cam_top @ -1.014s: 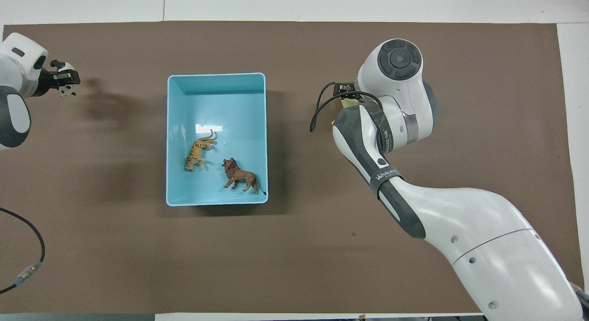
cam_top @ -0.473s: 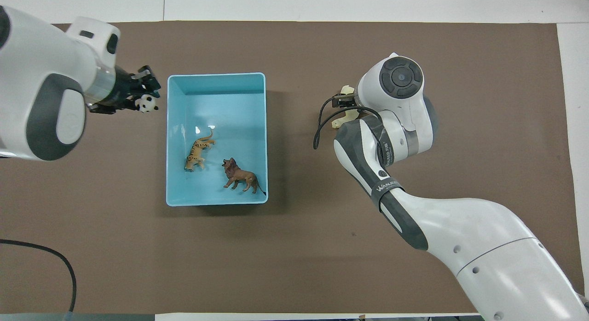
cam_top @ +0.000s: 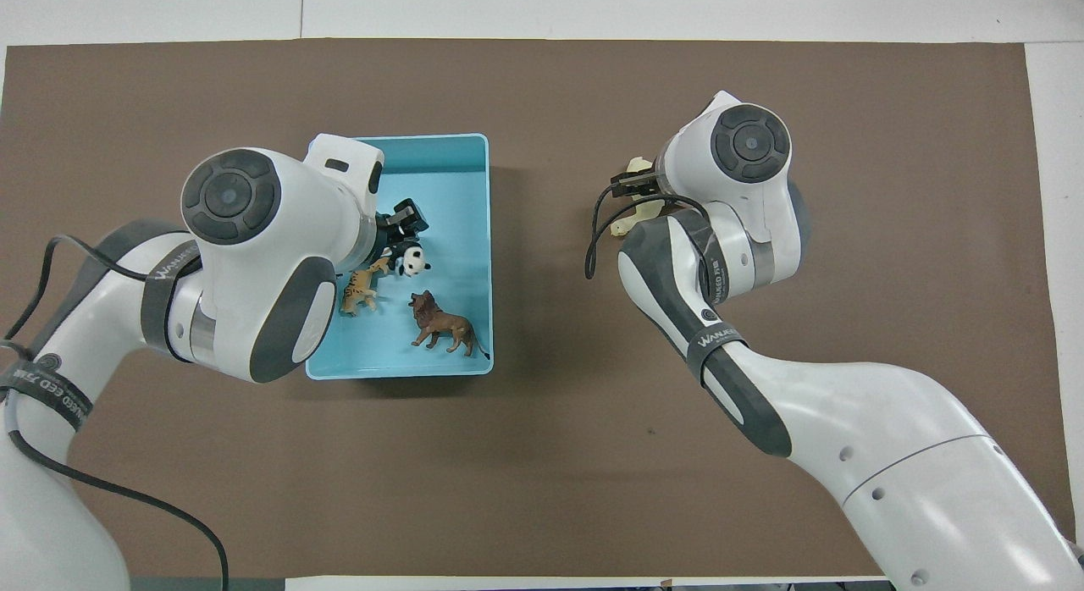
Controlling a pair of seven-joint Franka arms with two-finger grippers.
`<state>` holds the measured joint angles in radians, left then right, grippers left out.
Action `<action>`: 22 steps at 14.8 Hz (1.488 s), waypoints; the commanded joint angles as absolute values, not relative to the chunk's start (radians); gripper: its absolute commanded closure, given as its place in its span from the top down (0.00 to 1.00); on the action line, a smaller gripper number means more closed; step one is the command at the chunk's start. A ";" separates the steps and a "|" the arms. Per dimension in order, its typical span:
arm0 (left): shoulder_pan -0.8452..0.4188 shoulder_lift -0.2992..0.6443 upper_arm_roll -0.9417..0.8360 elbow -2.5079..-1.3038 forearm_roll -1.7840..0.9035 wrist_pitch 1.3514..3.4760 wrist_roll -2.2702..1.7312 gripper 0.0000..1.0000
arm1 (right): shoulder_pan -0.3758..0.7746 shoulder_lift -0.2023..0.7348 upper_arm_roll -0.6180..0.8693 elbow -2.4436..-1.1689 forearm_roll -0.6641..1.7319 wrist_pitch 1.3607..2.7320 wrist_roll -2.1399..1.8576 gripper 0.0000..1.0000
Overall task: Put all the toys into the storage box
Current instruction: 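Carry the panda figure into the box with the left gripper and release, then withdraw the left gripper while the right gripper carries the horse toward the box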
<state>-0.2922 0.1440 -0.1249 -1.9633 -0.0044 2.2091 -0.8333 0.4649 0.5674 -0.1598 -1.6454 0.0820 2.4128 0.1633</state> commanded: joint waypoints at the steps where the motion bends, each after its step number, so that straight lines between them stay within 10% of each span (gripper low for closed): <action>1: -0.281 0.086 -0.103 -1.951 -0.026 2.126 -0.816 1.00 | 0.462 0.584 -0.153 -1.658 0.115 2.454 0.129 1.00; 4: -0.191 0.060 -0.097 -1.872 -0.017 1.996 -0.729 1.00 | 0.466 0.586 -0.153 -1.661 0.114 2.456 0.129 1.00; 7: -0.121 0.009 -0.094 -1.830 -0.017 1.818 -0.482 1.00 | 0.465 0.592 -0.153 -1.666 0.114 2.462 0.127 0.00; 13: -0.038 0.005 -0.094 -1.721 -0.015 1.640 -0.173 1.00 | 0.460 0.592 -0.155 -1.611 0.101 2.413 0.127 0.00; 18: -0.006 0.038 -0.094 -1.683 -0.015 1.593 -0.167 1.00 | 0.497 0.714 -0.140 -1.142 0.107 2.032 0.250 0.00; 22: 0.028 -0.014 -0.092 -1.733 -0.017 1.562 -0.039 1.00 | 0.540 0.816 -0.029 -0.939 0.107 2.026 0.411 0.00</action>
<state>0.0050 0.0180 -0.0859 -1.7142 -0.0045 1.5879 -0.1179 0.5337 0.7068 -0.0804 -1.0926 0.0955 2.0306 0.3457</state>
